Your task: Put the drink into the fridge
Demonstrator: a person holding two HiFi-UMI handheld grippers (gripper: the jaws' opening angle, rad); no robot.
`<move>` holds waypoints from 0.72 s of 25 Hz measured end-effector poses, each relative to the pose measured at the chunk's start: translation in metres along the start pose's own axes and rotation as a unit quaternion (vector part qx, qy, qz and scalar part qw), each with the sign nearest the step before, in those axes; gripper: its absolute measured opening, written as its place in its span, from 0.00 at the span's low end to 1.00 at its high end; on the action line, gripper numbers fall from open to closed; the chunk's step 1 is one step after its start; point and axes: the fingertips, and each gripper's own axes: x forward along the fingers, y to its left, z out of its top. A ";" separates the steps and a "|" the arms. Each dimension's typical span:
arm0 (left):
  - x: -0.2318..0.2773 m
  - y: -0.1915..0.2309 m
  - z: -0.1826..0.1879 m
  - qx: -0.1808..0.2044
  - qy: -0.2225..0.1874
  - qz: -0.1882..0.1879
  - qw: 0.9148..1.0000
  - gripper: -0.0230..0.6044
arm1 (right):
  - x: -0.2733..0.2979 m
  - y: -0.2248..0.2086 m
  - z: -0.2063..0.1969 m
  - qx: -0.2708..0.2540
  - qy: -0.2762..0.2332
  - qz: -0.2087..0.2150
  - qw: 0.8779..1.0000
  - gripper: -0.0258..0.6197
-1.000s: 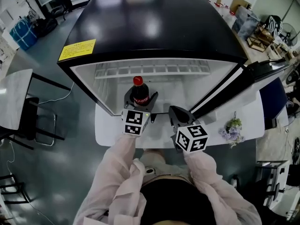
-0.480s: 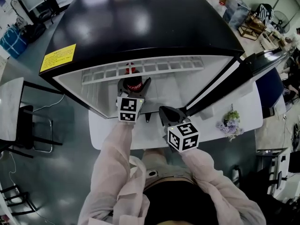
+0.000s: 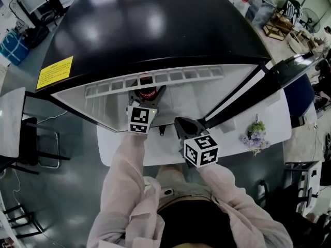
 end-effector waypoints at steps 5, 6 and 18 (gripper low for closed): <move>-0.001 -0.001 0.001 -0.004 -0.011 -0.005 1.000 0.56 | 0.001 -0.002 -0.001 0.007 0.000 0.000 1.000 0.06; -0.001 -0.001 0.001 -0.003 -0.013 -0.006 1.000 0.56 | 0.001 -0.002 -0.001 0.007 0.001 0.001 1.000 0.06; 0.001 -0.001 -0.004 -0.028 -0.006 -0.009 1.000 0.56 | 0.001 -0.005 -0.005 0.017 0.006 0.005 1.000 0.06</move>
